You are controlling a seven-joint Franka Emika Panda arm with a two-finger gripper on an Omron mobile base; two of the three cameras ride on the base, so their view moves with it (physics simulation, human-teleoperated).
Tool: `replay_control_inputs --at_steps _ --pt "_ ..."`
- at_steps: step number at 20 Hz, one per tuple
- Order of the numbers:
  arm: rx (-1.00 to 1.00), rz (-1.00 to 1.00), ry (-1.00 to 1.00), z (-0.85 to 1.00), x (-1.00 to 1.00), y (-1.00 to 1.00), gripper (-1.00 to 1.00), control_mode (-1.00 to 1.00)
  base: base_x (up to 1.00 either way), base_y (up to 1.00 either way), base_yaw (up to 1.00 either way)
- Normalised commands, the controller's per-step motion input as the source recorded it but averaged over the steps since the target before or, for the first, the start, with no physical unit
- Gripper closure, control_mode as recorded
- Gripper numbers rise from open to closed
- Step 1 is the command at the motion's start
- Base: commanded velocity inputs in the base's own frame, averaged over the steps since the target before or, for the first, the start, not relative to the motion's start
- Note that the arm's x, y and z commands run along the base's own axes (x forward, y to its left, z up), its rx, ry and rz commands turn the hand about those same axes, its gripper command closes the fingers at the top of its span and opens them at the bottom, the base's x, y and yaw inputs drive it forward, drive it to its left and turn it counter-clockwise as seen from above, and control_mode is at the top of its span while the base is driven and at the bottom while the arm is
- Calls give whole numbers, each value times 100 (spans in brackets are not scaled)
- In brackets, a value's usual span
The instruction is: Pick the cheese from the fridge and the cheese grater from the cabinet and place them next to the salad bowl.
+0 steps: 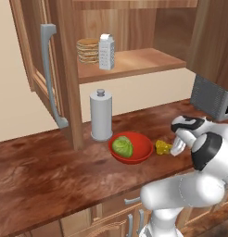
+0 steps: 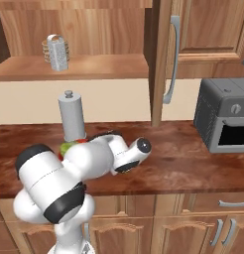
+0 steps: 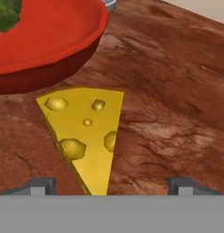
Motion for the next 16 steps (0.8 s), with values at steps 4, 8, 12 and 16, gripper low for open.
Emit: replay_control_inputs --at_steps 4,8,12,16 --pt "0 -16 0 14 -16 -36 -100 -100 0 0 0" --pt "0 -14 0 19 -39 -17 -100 -100 0 0 0" --pt "0 -12 0 27 -70 -11 -100 -100 0 0 0" --pt "0 -17 0 49 -57 -12 -100 -100 0 0 0"
